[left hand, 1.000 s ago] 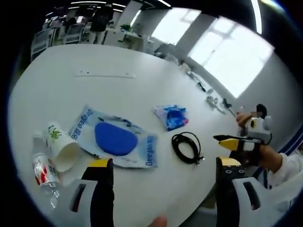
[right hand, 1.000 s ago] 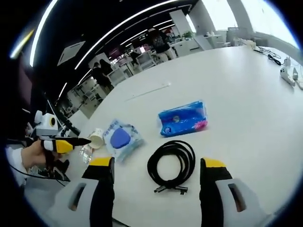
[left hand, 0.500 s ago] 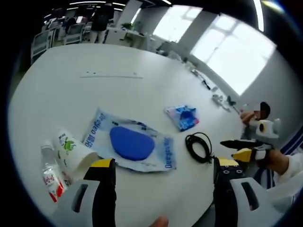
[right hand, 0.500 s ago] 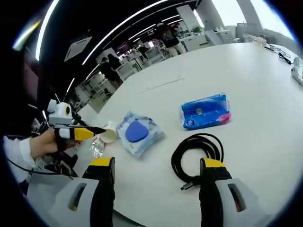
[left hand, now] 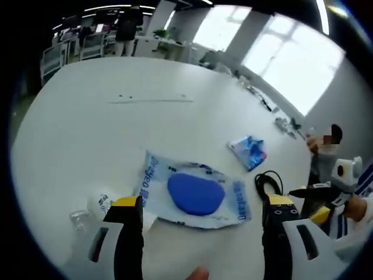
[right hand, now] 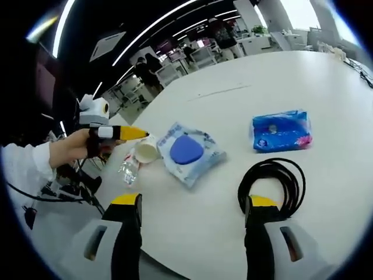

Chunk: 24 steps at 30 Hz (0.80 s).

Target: Arrange the tabletop items into an orderly group along one side of the table until the central work area is clear of visible clutter.

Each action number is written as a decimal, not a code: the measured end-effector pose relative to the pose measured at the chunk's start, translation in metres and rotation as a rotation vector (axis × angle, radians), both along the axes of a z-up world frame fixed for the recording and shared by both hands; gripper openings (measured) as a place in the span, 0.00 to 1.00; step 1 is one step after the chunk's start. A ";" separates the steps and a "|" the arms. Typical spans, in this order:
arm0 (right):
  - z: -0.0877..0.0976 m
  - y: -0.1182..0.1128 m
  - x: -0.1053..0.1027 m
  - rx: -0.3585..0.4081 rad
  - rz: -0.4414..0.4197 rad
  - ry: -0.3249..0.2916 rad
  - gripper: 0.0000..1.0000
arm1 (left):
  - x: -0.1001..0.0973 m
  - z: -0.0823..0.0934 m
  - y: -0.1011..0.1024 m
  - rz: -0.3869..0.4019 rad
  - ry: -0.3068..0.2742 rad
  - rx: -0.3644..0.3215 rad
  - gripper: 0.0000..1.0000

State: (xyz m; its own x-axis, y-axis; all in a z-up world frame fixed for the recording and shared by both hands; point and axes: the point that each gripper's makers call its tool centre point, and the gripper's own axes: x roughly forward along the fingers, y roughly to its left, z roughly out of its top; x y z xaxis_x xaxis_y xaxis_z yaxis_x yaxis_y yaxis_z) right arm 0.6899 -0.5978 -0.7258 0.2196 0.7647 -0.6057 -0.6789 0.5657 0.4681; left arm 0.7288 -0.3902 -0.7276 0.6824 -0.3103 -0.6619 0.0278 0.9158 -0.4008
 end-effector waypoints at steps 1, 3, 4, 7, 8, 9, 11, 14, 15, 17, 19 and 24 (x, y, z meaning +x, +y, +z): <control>-0.001 0.002 -0.001 -0.001 0.003 0.003 0.70 | 0.001 -0.002 0.003 0.000 0.003 0.003 0.81; -0.004 0.006 -0.002 -0.005 0.011 0.010 0.70 | 0.003 -0.004 0.006 -0.001 0.008 0.008 0.81; -0.004 0.007 -0.003 -0.005 0.012 0.012 0.69 | 0.003 -0.005 0.007 -0.002 0.008 0.009 0.81; -0.004 0.014 0.000 0.001 0.001 0.026 0.69 | 0.007 -0.013 0.016 -0.006 0.024 0.024 0.81; -0.004 0.015 0.001 0.002 -0.001 0.026 0.69 | 0.008 -0.015 0.018 -0.008 0.030 0.030 0.81; -0.004 0.017 0.002 0.004 -0.004 0.029 0.68 | 0.009 -0.019 0.021 -0.011 0.041 0.038 0.81; -0.004 0.022 0.004 0.004 -0.009 0.030 0.68 | 0.011 -0.023 0.026 -0.011 0.049 0.044 0.80; -0.004 0.032 0.006 0.005 -0.005 0.030 0.67 | 0.017 -0.028 0.031 -0.008 0.058 0.044 0.80; -0.005 0.034 0.006 0.004 -0.004 0.030 0.67 | 0.019 -0.030 0.033 -0.007 0.061 0.045 0.80; -0.008 0.040 0.007 -0.004 -0.002 0.032 0.66 | 0.023 -0.033 0.034 -0.006 0.067 0.044 0.79; -0.012 0.040 0.010 -0.039 -0.008 0.002 0.61 | 0.027 -0.038 0.035 -0.004 0.079 0.037 0.79; -0.025 0.051 0.007 -0.035 -0.031 0.069 0.58 | 0.032 -0.051 0.038 -0.020 0.115 0.058 0.77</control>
State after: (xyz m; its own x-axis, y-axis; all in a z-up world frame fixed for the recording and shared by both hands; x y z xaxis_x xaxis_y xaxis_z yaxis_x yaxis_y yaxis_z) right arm 0.6966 -0.5465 -0.7509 0.1997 0.7365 -0.6463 -0.6273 0.6028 0.4930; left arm 0.7605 -0.3518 -0.7785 0.5953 -0.2820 -0.7524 0.0033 0.9372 -0.3486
